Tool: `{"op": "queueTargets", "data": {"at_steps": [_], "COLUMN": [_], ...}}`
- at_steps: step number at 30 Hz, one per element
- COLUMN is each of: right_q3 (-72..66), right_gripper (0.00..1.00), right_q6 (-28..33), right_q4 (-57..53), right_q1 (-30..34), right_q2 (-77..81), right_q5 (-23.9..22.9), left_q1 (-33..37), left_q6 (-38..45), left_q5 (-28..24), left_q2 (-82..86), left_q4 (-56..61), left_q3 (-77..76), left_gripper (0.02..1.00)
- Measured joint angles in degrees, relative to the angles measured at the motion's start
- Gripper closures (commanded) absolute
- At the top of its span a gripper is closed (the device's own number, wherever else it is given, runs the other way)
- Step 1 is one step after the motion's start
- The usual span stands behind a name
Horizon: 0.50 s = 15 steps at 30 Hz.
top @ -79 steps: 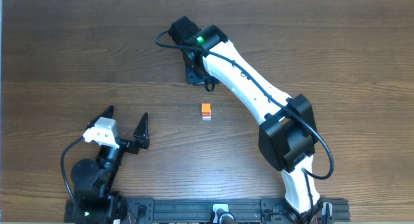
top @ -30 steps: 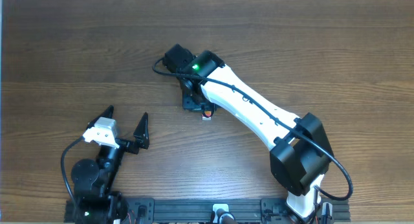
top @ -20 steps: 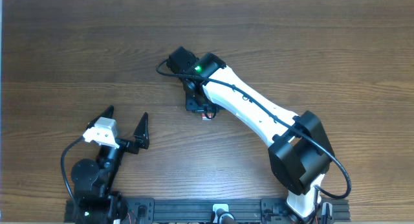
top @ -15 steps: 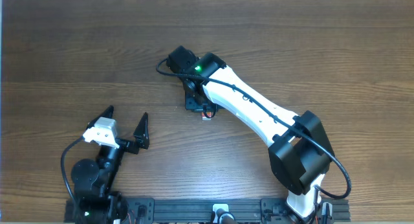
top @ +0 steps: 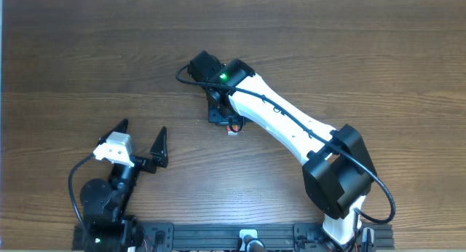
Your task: Stack Cubes
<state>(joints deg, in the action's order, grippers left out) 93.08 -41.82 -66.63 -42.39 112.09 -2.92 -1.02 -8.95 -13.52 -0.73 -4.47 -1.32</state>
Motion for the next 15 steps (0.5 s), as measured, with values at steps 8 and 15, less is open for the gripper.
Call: {"op": "queueTargets", "data": {"at_steps": [8, 15], "right_q3": [-0.44, -0.70], "right_gripper": [0.989, 0.993], "right_q6": [-0.02, 0.02], "right_q4": [0.92, 0.96], "right_q1": [0.00, 0.00], "right_q2": [0.00, 0.00], "right_q5": [-0.02, -0.02], "left_q1": [0.00, 0.00], "left_q6": [0.00, 0.00], "left_q5": [-0.02, -0.02], "left_q2": [0.00, 0.00], "left_q4": [0.00, 0.00], "left_q3": [0.00, 0.00], "left_gripper": [0.018, 0.020]}}
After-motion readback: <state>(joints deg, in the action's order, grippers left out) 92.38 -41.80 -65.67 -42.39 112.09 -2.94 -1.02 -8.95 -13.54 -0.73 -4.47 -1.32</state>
